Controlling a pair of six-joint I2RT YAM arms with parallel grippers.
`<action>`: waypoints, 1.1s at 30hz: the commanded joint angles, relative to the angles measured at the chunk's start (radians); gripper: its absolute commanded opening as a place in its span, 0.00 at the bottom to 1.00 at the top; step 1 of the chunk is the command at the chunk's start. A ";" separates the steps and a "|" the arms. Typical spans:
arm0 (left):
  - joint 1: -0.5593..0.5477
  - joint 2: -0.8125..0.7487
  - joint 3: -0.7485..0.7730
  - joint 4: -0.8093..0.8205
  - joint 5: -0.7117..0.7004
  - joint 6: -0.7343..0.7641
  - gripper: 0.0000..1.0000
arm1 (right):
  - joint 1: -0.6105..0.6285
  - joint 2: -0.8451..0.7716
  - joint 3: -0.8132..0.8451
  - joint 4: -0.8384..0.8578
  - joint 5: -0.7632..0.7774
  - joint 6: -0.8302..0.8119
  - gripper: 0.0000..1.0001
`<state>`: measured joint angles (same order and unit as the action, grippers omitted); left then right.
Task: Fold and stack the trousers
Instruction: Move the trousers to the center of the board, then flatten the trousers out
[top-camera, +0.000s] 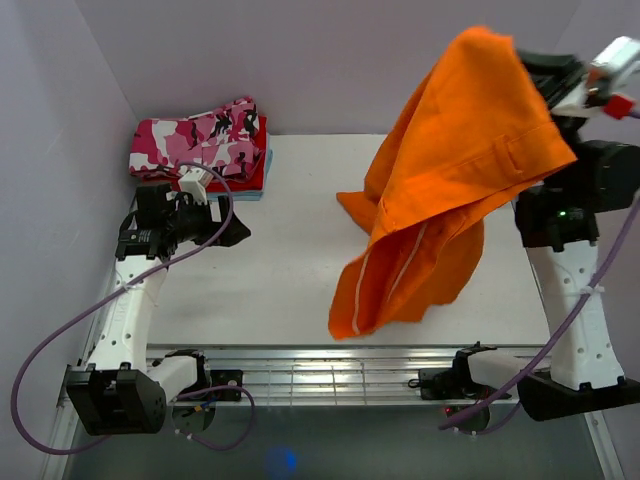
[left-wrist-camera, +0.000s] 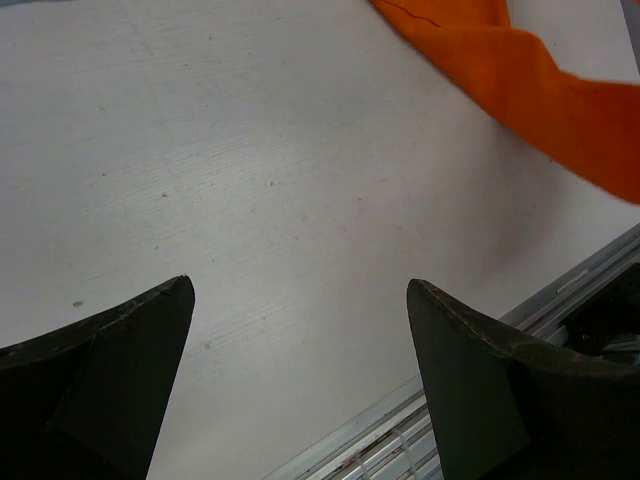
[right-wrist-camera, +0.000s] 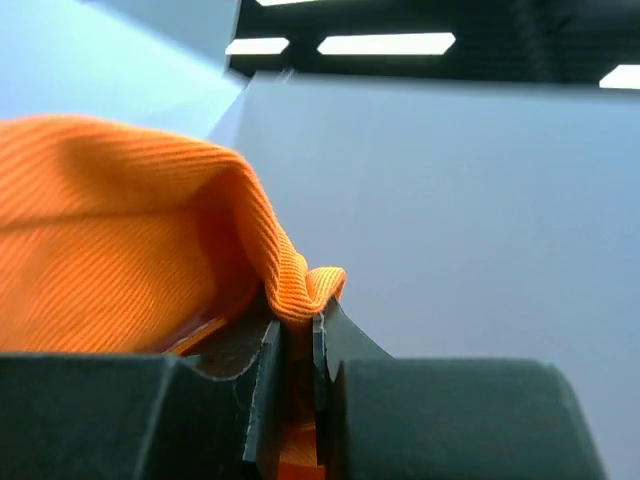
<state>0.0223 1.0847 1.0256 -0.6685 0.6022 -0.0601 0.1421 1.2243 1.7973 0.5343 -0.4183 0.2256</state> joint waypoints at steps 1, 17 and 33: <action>-0.004 -0.013 0.073 -0.054 -0.001 0.039 0.98 | 0.132 -0.017 -0.348 -0.187 -0.113 -0.107 0.08; 0.291 0.175 0.289 -0.393 0.362 0.234 0.98 | 0.671 0.543 -0.360 -0.311 0.050 -0.034 0.48; -0.517 0.381 0.129 -0.071 -0.309 0.183 0.98 | -0.078 0.402 -0.668 -1.161 0.085 -0.764 0.73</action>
<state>-0.3969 1.4090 1.0950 -0.8307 0.4381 0.1776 0.0429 1.6711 1.2167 -0.5854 -0.3603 -0.4767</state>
